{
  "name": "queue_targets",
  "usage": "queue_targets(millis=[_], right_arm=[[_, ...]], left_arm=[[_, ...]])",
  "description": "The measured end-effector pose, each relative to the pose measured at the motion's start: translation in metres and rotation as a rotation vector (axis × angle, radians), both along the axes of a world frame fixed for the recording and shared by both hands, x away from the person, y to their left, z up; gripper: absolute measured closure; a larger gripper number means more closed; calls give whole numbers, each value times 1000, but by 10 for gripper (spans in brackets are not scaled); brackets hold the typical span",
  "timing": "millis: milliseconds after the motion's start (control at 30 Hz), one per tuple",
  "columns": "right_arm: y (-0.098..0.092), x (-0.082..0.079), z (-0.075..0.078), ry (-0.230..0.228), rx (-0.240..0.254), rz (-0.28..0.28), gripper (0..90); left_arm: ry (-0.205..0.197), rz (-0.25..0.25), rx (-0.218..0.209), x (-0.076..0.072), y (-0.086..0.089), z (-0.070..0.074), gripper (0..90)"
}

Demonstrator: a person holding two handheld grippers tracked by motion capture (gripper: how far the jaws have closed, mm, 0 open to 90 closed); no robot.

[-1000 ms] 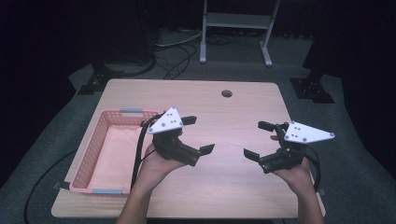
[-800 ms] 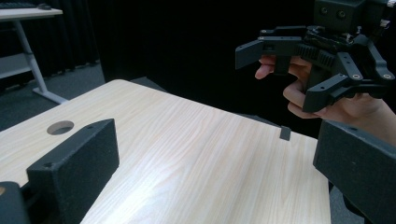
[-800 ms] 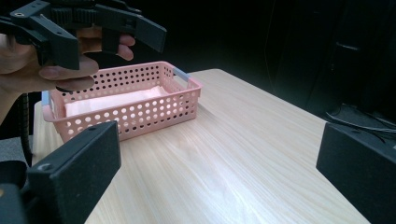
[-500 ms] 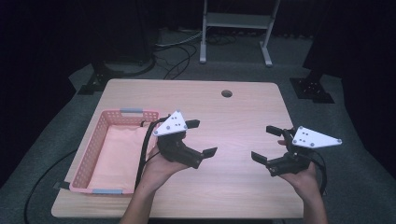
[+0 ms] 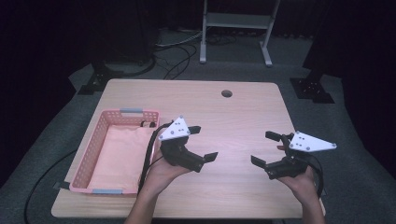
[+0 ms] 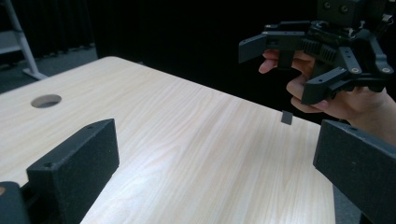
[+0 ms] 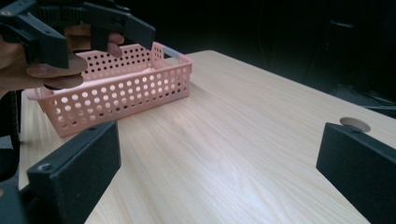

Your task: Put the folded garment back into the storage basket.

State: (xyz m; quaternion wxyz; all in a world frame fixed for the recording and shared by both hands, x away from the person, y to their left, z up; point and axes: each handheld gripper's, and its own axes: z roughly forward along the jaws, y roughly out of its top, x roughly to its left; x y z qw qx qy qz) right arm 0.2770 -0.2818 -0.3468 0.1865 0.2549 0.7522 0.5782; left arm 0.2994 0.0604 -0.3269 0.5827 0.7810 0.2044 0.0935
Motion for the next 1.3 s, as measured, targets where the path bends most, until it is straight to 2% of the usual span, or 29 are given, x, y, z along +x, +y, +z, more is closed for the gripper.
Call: queue_targets(millis=[267,400,633,800,1300], right_arm=[[-3,1,-12,23,-17,-22,0],[-4,2,-17,35,-25,-26,0],[-4,3,-26,55,-45,-34,0],[-4,3,-32,70,-68,-44,0],[-14,2,-47,104,-107,-85,0]], left_arm=[[17,15,34,2,-3,-12,0],[15,29,68,3,-5,-17,0],[34,13,97,3,-8,-26,0],[38,19,139,3,-12,-32,0],[69,44,191,7,-11,-45,0]])
